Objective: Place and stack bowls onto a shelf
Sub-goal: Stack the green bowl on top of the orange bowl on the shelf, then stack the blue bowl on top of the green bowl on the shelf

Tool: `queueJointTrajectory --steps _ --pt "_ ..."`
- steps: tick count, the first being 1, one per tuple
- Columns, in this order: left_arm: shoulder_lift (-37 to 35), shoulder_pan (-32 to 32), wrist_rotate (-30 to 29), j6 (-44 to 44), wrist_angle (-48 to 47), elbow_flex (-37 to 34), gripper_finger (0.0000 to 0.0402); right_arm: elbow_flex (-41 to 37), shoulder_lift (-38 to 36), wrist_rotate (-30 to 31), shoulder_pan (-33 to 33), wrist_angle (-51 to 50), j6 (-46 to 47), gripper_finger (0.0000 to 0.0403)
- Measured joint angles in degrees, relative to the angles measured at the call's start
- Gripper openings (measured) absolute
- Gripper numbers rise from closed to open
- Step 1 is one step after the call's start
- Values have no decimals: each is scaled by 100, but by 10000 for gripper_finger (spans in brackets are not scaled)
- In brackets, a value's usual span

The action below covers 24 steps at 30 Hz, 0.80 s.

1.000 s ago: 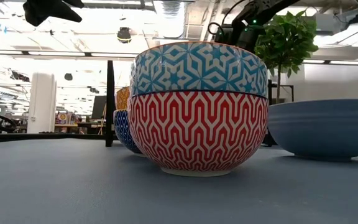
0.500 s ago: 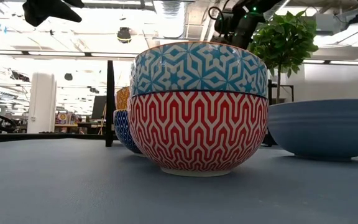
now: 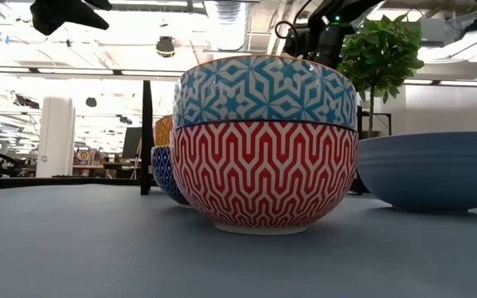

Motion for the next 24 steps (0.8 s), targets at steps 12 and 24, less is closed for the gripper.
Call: queueJointTrajectory --steps 12,24 --pt "0 -1 -2 -37 0 0 162 -3 -2 126 99 117 39 23" --pt "0 0 92 -44 -2 0 162 -54 -1116 115 1078 -1696 417 54"
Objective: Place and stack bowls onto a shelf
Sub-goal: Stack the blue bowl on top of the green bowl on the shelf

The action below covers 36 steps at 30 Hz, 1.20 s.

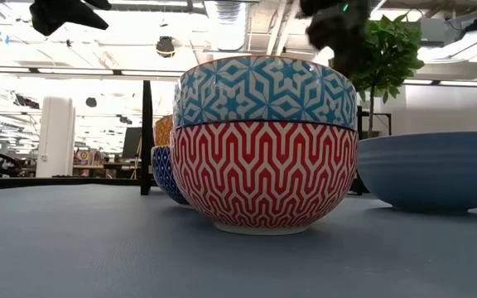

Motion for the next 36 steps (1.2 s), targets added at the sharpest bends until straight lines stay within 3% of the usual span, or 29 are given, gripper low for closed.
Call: queueJointTrajectory --steps 4,9,16,24,31,36 --pt "0 1 -4 0 -1 0 162 -607 -528 436 743 -97 544 55" --pt "0 -1 -4 2 -2 0 162 -1976 -1066 416 1518 315 1433 67" --pt "0 -1 -26 212 0 0 162 -3812 -1422 -55 2120 1598 2250 142" --pt "0 -1 -77 238 -2 0 162 -4676 -1391 -115 2473 2582 2506 216" --pt "0 1 -79 227 0 0 162 -5069 -1391 -139 2553 3056 2737 198" --pt "0 -1 -78 194 0 0 162 -5179 -1393 -139 2588 3065 3164 117"
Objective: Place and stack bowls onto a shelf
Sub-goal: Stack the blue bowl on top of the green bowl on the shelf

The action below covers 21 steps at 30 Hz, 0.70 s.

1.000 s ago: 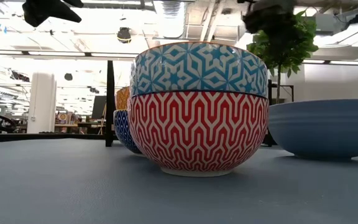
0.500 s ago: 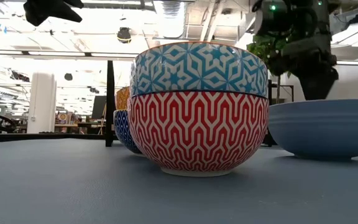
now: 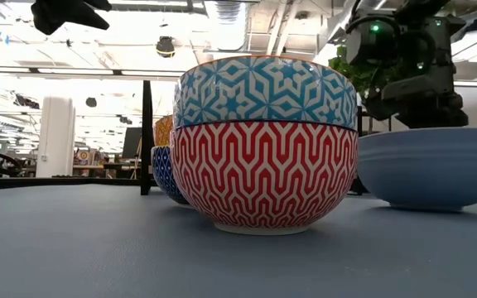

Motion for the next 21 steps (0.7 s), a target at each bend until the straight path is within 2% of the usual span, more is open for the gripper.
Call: queueJointTrajectory --steps 3,4,11,17,21 --pt "0 0 -1 -2 0 0 162 6 -25 -59 20 7 73 39" --pt "0 2 -1 -2 0 0 162 37 -40 -82 20 7 85 27" --pt "2 0 0 -45 2 0 162 639 -22 -219 16 -80 72 28" --pt "2 2 -1 -52 2 0 162 1834 -24 -195 -178 -520 -450 28" --pt "2 2 1 -55 2 0 162 2672 -24 139 -548 -815 -963 28"
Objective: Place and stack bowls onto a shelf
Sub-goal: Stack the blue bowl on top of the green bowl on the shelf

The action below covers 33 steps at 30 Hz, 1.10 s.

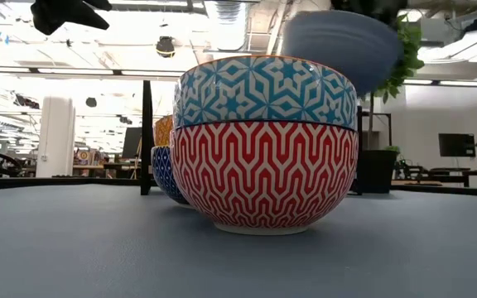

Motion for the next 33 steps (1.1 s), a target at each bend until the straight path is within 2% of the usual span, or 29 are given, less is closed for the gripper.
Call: queueJointTrajectory --steps 6,12,16,20,25,33 --pt "0 -1 -1 -9 0 0 162 834 11 162 -969 3 -890 28" --pt "0 1 -8 -10 0 0 162 1021 27 131 -2191 209 -1411 28" --pt "0 1 -69 5 0 0 162 1028 229 -261 -2817 528 -1616 28" --pt "0 1 -139 8 -2 0 162 1038 671 -632 -3101 864 -1788 28" --pt "-1 1 -145 3 0 0 162 1587 1309 -639 -3282 791 -2019 28" --pt "0 1 -84 -1 -1 0 162 2676 2180 -642 -3354 -85 -2327 28"
